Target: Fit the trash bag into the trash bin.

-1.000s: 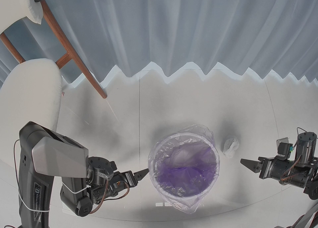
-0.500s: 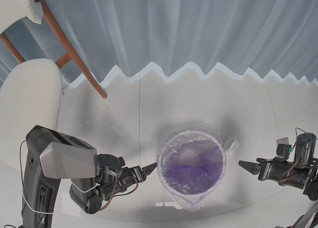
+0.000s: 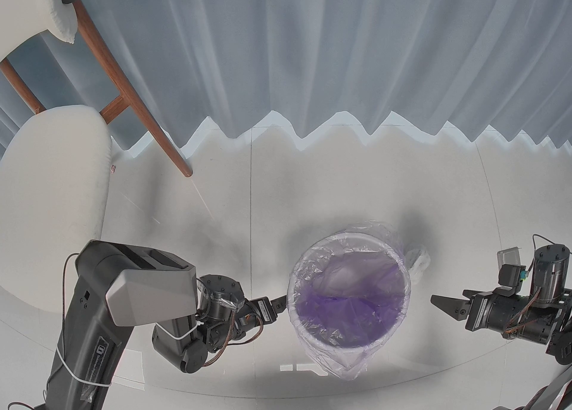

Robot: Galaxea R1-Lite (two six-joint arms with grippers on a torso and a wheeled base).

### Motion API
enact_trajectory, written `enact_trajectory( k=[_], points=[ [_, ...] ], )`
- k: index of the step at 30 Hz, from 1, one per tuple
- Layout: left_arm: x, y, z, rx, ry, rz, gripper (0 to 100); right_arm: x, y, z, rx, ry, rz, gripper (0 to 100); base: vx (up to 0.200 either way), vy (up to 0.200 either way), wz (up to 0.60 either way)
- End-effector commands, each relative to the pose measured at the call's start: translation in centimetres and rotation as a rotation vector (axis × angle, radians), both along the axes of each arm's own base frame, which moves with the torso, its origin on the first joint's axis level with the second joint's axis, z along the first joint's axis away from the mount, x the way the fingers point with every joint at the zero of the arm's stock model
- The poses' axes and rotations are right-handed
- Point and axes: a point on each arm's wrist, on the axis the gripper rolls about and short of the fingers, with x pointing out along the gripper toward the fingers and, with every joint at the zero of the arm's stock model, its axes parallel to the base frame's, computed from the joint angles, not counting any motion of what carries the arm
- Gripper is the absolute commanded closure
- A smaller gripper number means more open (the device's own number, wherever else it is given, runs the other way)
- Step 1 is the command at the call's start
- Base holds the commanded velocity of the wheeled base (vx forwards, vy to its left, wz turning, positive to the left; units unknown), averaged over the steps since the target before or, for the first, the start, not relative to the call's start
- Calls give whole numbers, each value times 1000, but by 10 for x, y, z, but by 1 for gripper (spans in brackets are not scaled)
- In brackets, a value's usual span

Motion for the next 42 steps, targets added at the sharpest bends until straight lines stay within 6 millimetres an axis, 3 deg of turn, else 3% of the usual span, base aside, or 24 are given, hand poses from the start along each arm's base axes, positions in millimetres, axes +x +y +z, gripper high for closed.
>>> enact_trajectory(
  k=[1, 8, 14, 15, 18, 19, 20, 21, 22, 27, 29, 34, 38, 42],
  points=[
    [18, -5, -4, 92, -45, 37, 0, -1, 0, -1, -1, 5, 1, 0, 0, 0, 0],
    [26, -5, -14, 194, -3, 78, 0, -5, -1, -4, -7, 17, 0, 0, 0, 0, 0],
    [31, 0, -9, 271, 6, 188, 0, -10, -3, -9, -18, 46, 1, 0, 0, 0, 0],
    [30, 3, -4, 261, -9, 206, 0, -12, -4, -10, -20, 51, 3, 0, 0, 0, 0],
    [18, 14, 37, 175, -89, 235, 0, -15, -5, -14, -31, 66, 7, 0, 0, 0, 0],
    [18, 14, 37, 175, -89, 235, 0, -15, -5, -14, -31, 66, 7, 0, 0, 0, 0],
    [3, 23, 64, 129, -143, 233, 0, -16, -5, -15, -33, 74, 7, 0, 0, 0, 0],
    [1, 24, 67, 125, -148, 232, 0, -17, -5, -15, -34, 75, 7, 0, 0, 0, 0],
    [-21, 35, 93, 75, -194, 209, 0, -17, -5, -16, -33, 80, 7, 0, 0, 0, 0],
    [-87, 78, 122, -7, -200, 78, 0, -17, -6, -16, -28, 86, 3, 0, -120, 0, 0],
    [-106, 93, 124, -6, -154, 48, 0, -17, -6, -17, -27, 90, 1, 0, -200, 0, 0],
    [-114, 99, 123, -12, -124, 44, 0, -18, -6, -16, -27, 87, 0, 0, -200, 0, 0],
    [-107, 91, 112, 2, -92, 27, 0, -27, -9, -20, -36, 99, 3, 0, -100, 0, 0],
    [-101, 71, 96, 16, -61, -34, 0, -27, -9, -19, -30, 96, 0, 0, 0, 0, 0]
  ],
)
